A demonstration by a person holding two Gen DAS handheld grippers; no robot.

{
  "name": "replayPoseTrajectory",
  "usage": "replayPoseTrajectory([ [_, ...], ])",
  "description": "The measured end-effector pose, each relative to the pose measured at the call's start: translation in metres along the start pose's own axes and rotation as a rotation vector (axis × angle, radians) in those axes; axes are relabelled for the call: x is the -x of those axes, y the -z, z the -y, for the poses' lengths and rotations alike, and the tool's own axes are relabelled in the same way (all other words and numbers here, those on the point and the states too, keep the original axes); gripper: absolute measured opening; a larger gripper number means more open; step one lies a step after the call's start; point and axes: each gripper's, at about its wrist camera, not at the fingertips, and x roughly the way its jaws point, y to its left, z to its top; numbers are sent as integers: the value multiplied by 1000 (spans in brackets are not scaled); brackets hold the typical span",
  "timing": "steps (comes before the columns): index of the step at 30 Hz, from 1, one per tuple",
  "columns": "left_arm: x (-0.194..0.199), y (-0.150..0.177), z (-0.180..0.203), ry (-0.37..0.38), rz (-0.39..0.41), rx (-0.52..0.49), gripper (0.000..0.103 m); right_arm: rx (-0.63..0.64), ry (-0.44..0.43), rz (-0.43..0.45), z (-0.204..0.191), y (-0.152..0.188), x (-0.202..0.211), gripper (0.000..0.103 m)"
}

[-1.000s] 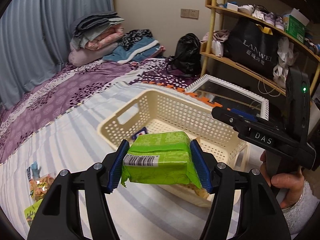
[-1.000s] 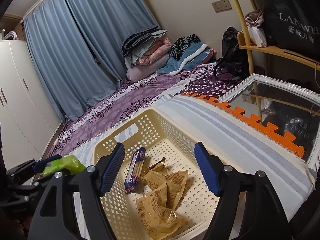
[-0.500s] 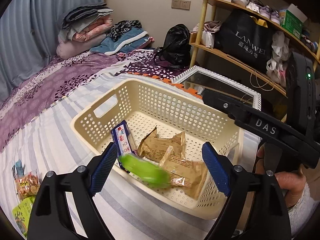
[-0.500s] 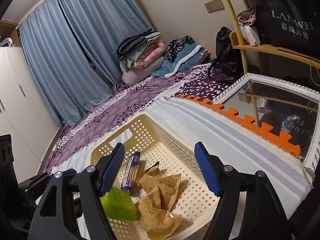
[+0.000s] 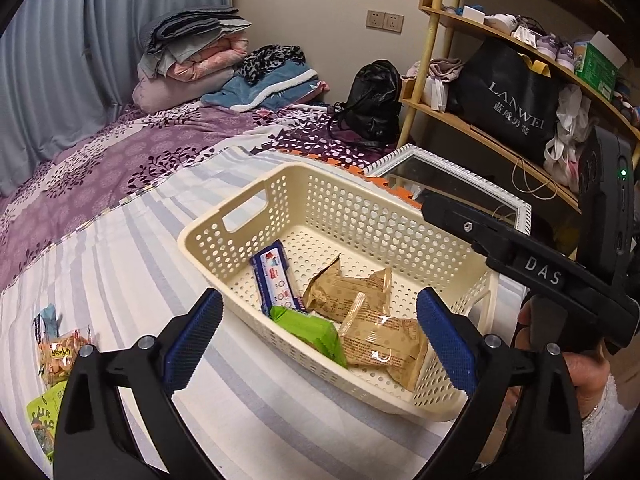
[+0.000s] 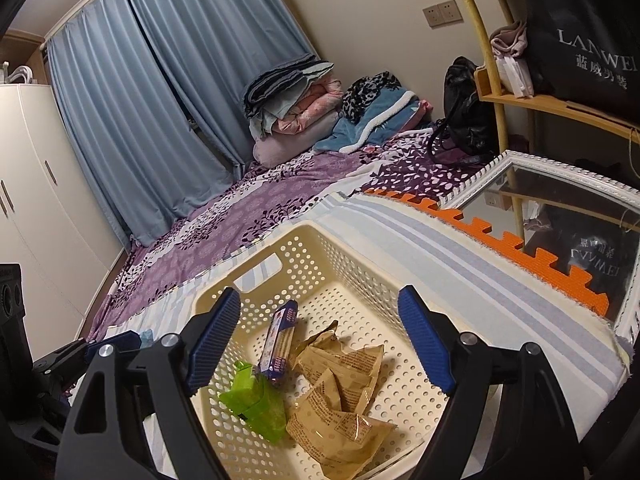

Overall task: Organize snacks
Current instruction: 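Move both grippers back from the basket over the remaining snack packs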

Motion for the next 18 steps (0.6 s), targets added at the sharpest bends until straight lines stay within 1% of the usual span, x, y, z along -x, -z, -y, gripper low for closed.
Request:
replayPoseTrajectory([
  [1, 1, 1, -2, -2, 0, 7, 99, 1, 0, 0, -1, 0, 0, 82],
  [3, 2, 2, -6, -5, 1, 19, 99, 4, 2, 2, -3, 0, 1, 87],
  [8, 7, 5, -13, -12, 7, 38, 99, 12, 3, 2, -8, 1, 2, 91],
  [13, 12, 8, -19, -36, 17, 51, 99, 16, -1, 1, -13, 1, 2, 94],
  [18, 16, 11, -27, -64, 21, 68, 99, 30, -9, -1, -22, 2, 2, 94],
])
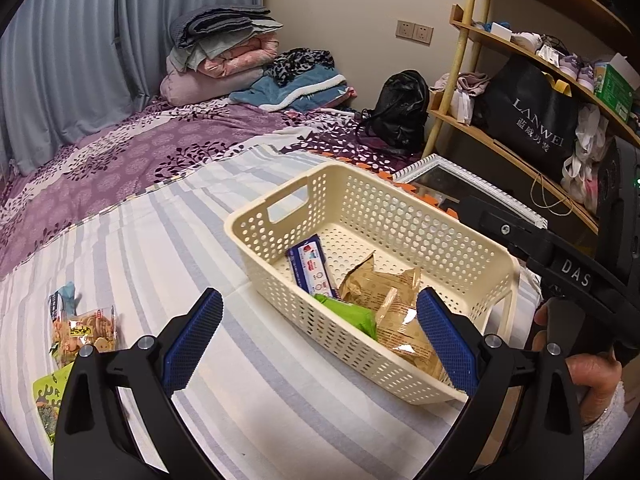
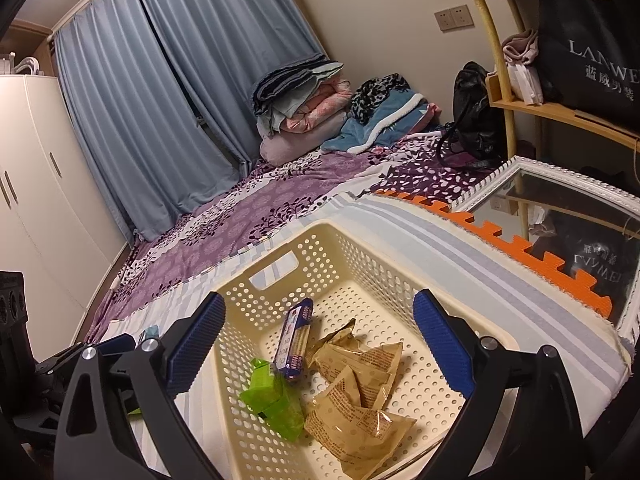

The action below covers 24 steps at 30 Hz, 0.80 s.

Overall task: Organize snacks
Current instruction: 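Move both grippers back from the basket over the remaining snack packs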

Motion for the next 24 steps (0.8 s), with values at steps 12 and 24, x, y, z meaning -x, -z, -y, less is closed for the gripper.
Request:
replayPoseTrajectory([
  [12, 10, 7, -24, -25, 17, 50, 99, 30, -23, -5, -17, 2, 1, 94],
  [24, 23, 20, -61, -73, 24, 122, 99, 80, -69, -19, -45, 7, -1, 94],
])
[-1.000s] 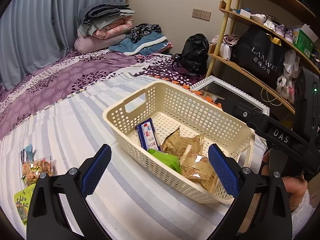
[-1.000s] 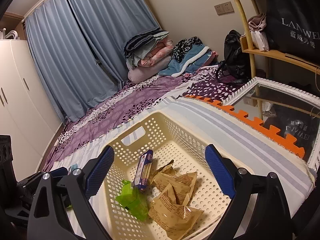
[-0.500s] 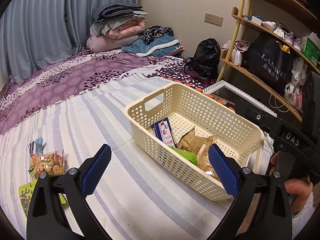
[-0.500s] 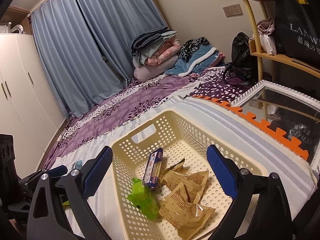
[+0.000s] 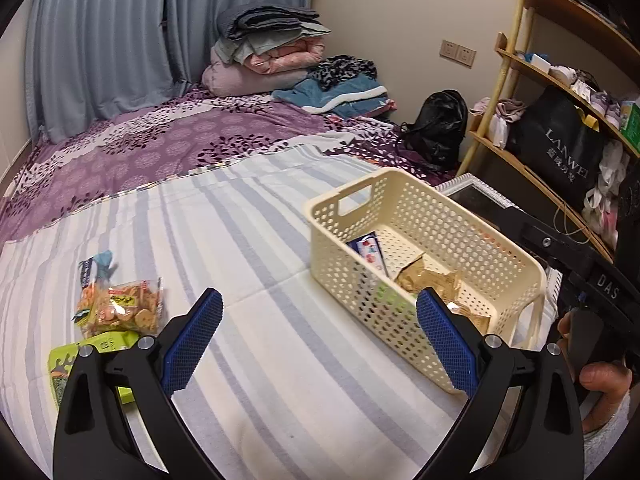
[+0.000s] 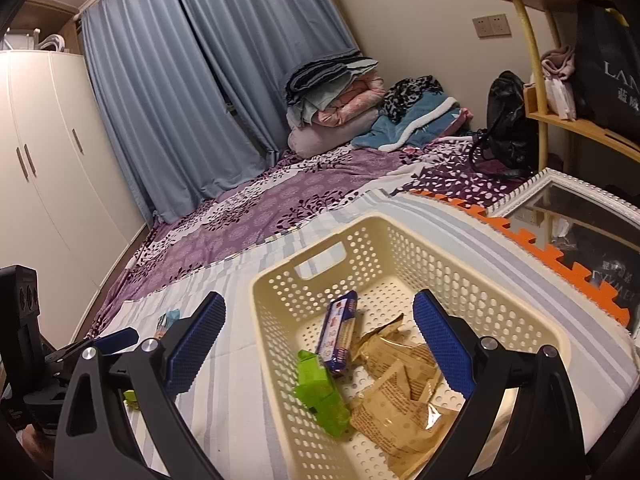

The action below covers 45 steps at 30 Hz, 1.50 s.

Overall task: Organize snacks
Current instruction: 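Move both grippers back from the basket over the remaining snack packs, then lower the left gripper onto the large Salty Seaweed pack and grasp it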

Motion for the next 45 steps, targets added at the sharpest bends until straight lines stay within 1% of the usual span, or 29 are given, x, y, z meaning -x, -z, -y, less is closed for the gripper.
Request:
replayPoseTrajectory([
  [8, 10, 9, -44, -70, 2, 61, 99, 44, -49, -25, -27, 6, -7, 94],
  [18, 25, 23, -115, -191, -1, 161, 99, 124, -104, -75, -64, 19, -20, 94],
  [21, 29, 27, -136, -229, -4, 187, 99, 143, -127, -101, -75, 25, -25, 94],
  [23, 30, 30, -148, -255, -7, 203, 99, 160, -141, -120, -84, 30, -29, 97],
  [28, 30, 41, -187, -318, -28, 266, 99, 210, -174, -164, -105, 46, -36, 97],
  [33, 26, 46, -221, -359, -36, 303, 99, 260, -205, -197, -124, 58, -43, 97],
  [35, 22, 47, -234, -355, -40, 315, 99, 271, -212, -209, -129, 61, -46, 97],
  [38, 12, 47, -251, -347, -59, 345, 99, 276, -215, -229, -132, 66, -48, 97],
  [45, -2, 50, -282, -401, -101, 376, 99, 285, -216, -260, -136, 73, -52, 97],
])
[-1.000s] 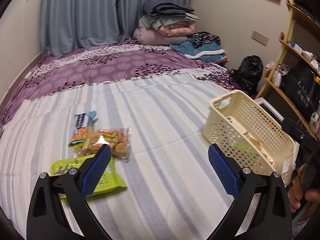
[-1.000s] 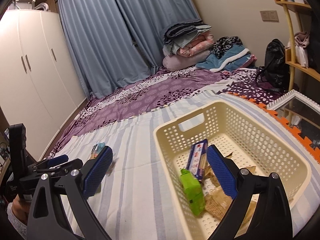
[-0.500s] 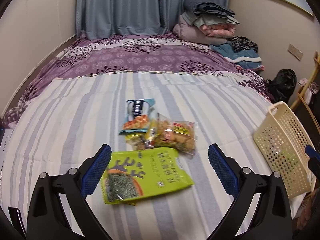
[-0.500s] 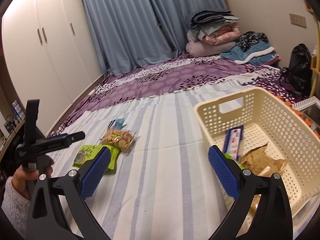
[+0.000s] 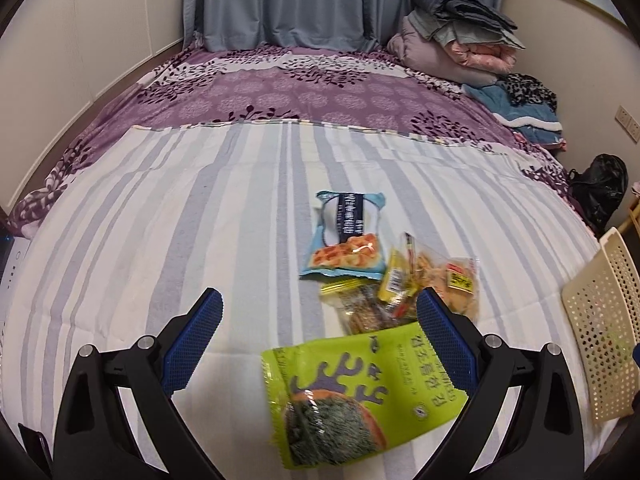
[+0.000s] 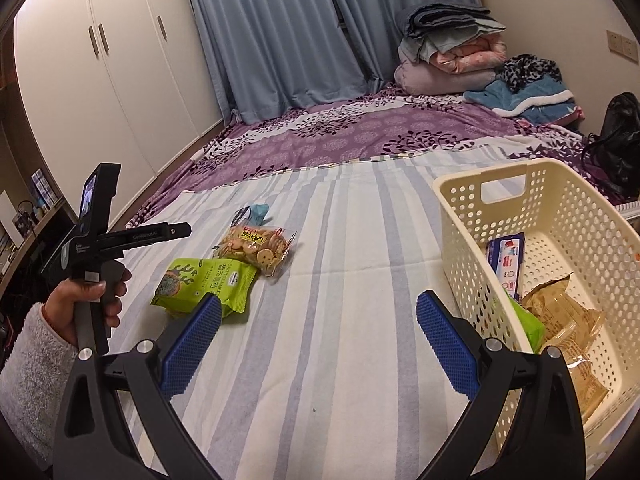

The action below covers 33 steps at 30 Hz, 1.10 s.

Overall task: Organize snacks
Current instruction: 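Lower the left gripper onto the large Salty Seaweed pack and grasp it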

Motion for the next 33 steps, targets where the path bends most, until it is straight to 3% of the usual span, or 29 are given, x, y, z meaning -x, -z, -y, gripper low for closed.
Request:
replayPoseTrajectory([
  [15, -23, 18, -39, -127, -107, 14, 99, 2, -25, -6, -5, 1, -3, 97],
  [20, -10, 32, -36, -97, -114, 29, 99, 6, -19, 9, -3, 1, -1, 97],
  [26, 11, 64, -14, -76, -129, -33, 99, 2, -28, 28, -1, 1, 6, 97],
  [33, 31, 97, 28, 0, -140, -105, 99, -4, -53, 9, 0, 4, 2, 97],
])
